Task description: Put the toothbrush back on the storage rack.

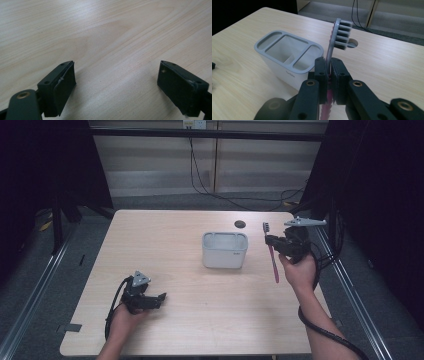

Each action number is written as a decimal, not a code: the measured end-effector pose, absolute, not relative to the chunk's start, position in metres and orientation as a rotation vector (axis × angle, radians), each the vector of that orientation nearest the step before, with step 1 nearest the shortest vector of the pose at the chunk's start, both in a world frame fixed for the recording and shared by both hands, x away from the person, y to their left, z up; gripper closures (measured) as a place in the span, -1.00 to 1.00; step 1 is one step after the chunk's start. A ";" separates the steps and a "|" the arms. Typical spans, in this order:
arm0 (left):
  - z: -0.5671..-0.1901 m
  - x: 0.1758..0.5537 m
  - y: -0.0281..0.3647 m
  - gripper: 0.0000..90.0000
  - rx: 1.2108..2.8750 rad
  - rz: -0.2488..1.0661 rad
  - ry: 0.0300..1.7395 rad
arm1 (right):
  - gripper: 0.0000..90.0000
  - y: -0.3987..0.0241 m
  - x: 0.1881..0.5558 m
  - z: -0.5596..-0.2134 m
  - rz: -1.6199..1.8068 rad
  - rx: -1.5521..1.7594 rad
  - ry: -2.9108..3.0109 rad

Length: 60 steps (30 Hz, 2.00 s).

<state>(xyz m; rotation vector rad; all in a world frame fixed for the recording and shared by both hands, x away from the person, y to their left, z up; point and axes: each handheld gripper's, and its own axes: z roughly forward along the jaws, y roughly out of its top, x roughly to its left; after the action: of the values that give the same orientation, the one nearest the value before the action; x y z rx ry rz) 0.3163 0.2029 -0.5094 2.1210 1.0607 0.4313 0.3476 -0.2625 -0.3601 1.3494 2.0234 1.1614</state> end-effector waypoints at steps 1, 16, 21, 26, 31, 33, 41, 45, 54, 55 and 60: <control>-0.509 0.316 0.203 -0.68 2.121 0.431 1.061 | 0.87 -0.262 0.348 -0.360 1.166 1.347 2.016; -0.509 0.316 0.203 -0.68 2.123 0.432 1.060 | 0.87 -0.254 0.354 -0.351 1.203 1.320 1.952; -0.509 0.316 0.203 -0.68 2.122 0.432 1.060 | 0.87 -0.251 0.357 -0.346 1.215 1.315 1.931; -0.509 0.316 0.203 -0.68 2.122 0.431 1.061 | 0.87 -0.248 0.360 -0.343 1.213 1.304 1.927; -0.509 0.316 0.203 -0.68 2.123 0.432 1.060 | 0.87 -0.244 0.364 -0.339 1.236 1.305 1.903; -0.509 0.316 0.203 -0.68 2.123 0.432 1.060 | 0.87 -0.242 0.365 -0.338 1.237 1.297 1.898; -0.509 0.316 0.203 -0.68 2.122 0.432 1.060 | 0.87 -0.234 0.370 -0.334 1.243 1.273 1.873; -0.509 0.316 0.203 -0.68 2.122 0.431 1.060 | 0.87 -0.232 0.373 -0.334 1.250 1.268 1.863; -0.509 0.316 0.203 -0.68 2.121 0.431 1.061 | 0.87 -0.230 0.380 -0.331 1.262 1.274 1.838; -0.509 0.316 0.203 -0.68 2.120 0.431 1.061 | 0.87 -0.229 0.381 -0.331 1.260 1.269 1.837; -0.509 0.316 0.203 -0.68 2.120 0.431 1.061 | 0.87 -0.225 0.384 -0.327 1.263 1.253 1.829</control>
<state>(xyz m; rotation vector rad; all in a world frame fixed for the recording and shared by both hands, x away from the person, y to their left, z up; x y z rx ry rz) 0.3163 0.2029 -0.5094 2.1205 1.0613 0.4312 0.3836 -0.2251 -0.3272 1.2533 1.8293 1.2632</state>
